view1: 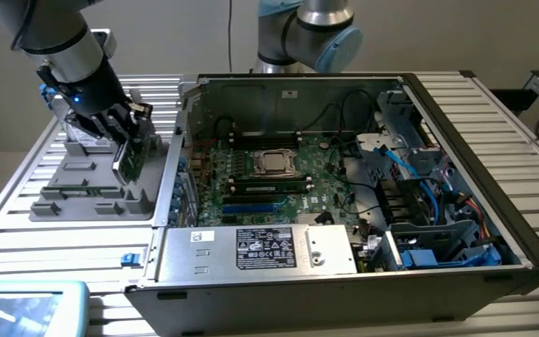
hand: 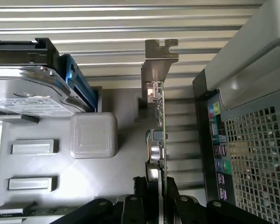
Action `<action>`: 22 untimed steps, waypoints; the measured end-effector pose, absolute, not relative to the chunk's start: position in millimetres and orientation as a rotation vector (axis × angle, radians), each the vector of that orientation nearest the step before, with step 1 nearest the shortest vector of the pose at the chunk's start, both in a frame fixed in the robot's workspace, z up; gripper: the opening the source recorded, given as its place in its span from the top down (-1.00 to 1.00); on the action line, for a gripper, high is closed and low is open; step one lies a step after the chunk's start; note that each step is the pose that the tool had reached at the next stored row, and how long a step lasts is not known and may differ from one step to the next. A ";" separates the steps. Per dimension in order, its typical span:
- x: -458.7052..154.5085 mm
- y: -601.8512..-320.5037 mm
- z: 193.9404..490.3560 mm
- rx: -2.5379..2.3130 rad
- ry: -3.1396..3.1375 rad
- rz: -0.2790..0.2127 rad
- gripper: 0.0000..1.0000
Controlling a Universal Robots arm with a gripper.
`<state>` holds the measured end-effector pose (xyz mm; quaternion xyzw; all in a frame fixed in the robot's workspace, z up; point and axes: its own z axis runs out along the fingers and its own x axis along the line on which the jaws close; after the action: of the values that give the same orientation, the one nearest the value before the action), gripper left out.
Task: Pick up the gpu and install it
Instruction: 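Pick up the gpu and move the gpu toward the slot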
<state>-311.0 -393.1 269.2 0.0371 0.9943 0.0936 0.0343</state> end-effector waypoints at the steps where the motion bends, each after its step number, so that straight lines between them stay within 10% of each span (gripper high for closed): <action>1: -311.0 -393.1 273.9 0.114 3.057 0.288 0.44; 22: -305.3 -400.6 369.4 0.117 3.072 0.288 0.44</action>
<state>-305.3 -400.6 369.4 0.0379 0.9946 0.0933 0.0267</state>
